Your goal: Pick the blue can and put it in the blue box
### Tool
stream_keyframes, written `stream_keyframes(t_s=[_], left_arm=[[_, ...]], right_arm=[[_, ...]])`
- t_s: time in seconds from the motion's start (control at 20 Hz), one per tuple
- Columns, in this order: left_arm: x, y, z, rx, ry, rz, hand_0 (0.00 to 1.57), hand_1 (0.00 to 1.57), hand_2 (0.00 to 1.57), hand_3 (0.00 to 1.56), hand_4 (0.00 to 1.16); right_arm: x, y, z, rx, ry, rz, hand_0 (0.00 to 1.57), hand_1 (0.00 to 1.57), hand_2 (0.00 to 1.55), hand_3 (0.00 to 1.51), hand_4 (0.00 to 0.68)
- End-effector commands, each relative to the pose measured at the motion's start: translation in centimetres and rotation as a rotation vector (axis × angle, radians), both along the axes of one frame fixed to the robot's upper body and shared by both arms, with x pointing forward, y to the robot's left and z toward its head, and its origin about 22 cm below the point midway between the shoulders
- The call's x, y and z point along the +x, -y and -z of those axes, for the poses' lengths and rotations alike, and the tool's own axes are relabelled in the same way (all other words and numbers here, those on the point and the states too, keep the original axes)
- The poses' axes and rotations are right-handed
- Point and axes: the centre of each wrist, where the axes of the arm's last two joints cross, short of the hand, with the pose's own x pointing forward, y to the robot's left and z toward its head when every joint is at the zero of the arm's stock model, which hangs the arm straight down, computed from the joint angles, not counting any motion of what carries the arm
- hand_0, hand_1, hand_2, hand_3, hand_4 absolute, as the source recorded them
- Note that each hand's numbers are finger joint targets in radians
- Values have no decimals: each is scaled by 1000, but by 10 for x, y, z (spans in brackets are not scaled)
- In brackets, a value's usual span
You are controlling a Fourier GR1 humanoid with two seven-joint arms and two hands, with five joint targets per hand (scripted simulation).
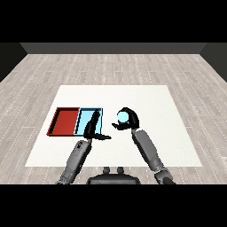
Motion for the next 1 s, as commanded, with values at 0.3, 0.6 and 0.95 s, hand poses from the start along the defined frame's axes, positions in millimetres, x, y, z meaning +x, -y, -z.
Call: stream_keyframes(t_s=[0.3, 0.6, 0.95], left_arm=[[-1, 31, 18, 33, -51, 9, 0, 0, 0, 0, 0], [7, 22, 31, 21, -112, 25, 0, 0, 0, 0, 0], [17, 57, 17, 35, -110, 38, 0, 0, 0, 0, 0]], right_arm=[[8, -23, -23, -10, 22, -49, 1404, 1404, 1447, 1412, 662], [2, -25, -14, 8, 44, -59, 1399, 1399, 1445, 1408, 675], [-10, -25, -13, 12, 52, -98, 1397, 1397, 1450, 1411, 677]])
